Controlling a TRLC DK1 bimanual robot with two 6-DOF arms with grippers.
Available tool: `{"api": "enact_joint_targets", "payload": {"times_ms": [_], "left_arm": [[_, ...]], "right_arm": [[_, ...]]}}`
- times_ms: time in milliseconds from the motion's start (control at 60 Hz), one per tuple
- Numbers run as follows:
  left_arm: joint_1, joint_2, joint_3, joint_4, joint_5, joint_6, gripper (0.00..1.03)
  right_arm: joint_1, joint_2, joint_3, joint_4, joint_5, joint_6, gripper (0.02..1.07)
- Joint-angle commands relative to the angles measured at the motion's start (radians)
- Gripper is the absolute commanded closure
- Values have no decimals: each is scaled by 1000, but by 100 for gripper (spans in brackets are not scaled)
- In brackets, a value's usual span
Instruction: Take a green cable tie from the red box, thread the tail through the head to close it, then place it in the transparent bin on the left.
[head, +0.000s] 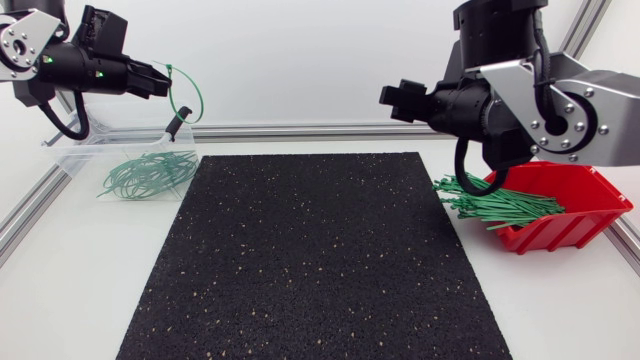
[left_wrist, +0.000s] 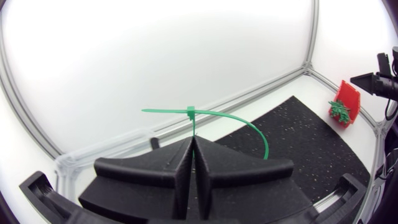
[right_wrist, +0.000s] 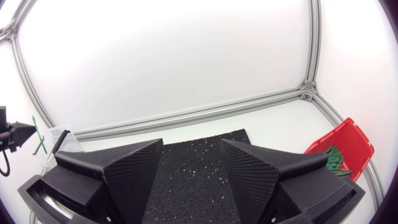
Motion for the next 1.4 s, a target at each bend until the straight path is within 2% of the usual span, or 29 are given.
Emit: {"api": "enact_joint_targets", "payload": {"times_ms": [0,67,183,383,617,667,683,700,717,750,767,950,1183,1383], "left_arm": [[42,-4,107,-13,-52,45,100],[75,30,167,-18,-106,61,100],[138,111,265,-47,-126,73,100],[167,178,280,-44,-161,93,100],[201,247,300,7,-212,99,96],[201,255,300,9,-246,105,85],[198,260,300,10,-269,111,70],[198,261,300,12,-275,111,60],[196,267,302,13,-281,113,41],[195,274,306,9,-287,113,12],[193,277,308,9,-287,116,1],[189,267,306,-34,-287,122,3],[192,151,262,-61,-287,116,3],[187,16,151,-59,-284,93,4]], "right_arm": [[-23,-34,-35,38,16,-80,38],[-30,-62,-44,50,16,-106,38],[-56,-125,-89,99,16,-174,39],[-111,-223,-138,147,-11,-220,39],[-171,-370,-221,170,-33,-289,39],[-184,-399,-234,161,-40,-298,39],[-189,-416,-242,156,-45,-304,39],[-192,-428,-245,151,-46,-307,39],[-194,-439,-248,144,-46,-310,39],[-194,-461,-253,130,-48,-313,39],[-194,-471,-256,124,-48,-318,39],[-194,-571,-273,78,-48,-335,39],[-211,-665,-300,53,-51,-338,39],[-304,-729,-345,56,-129,-324,39]]}}
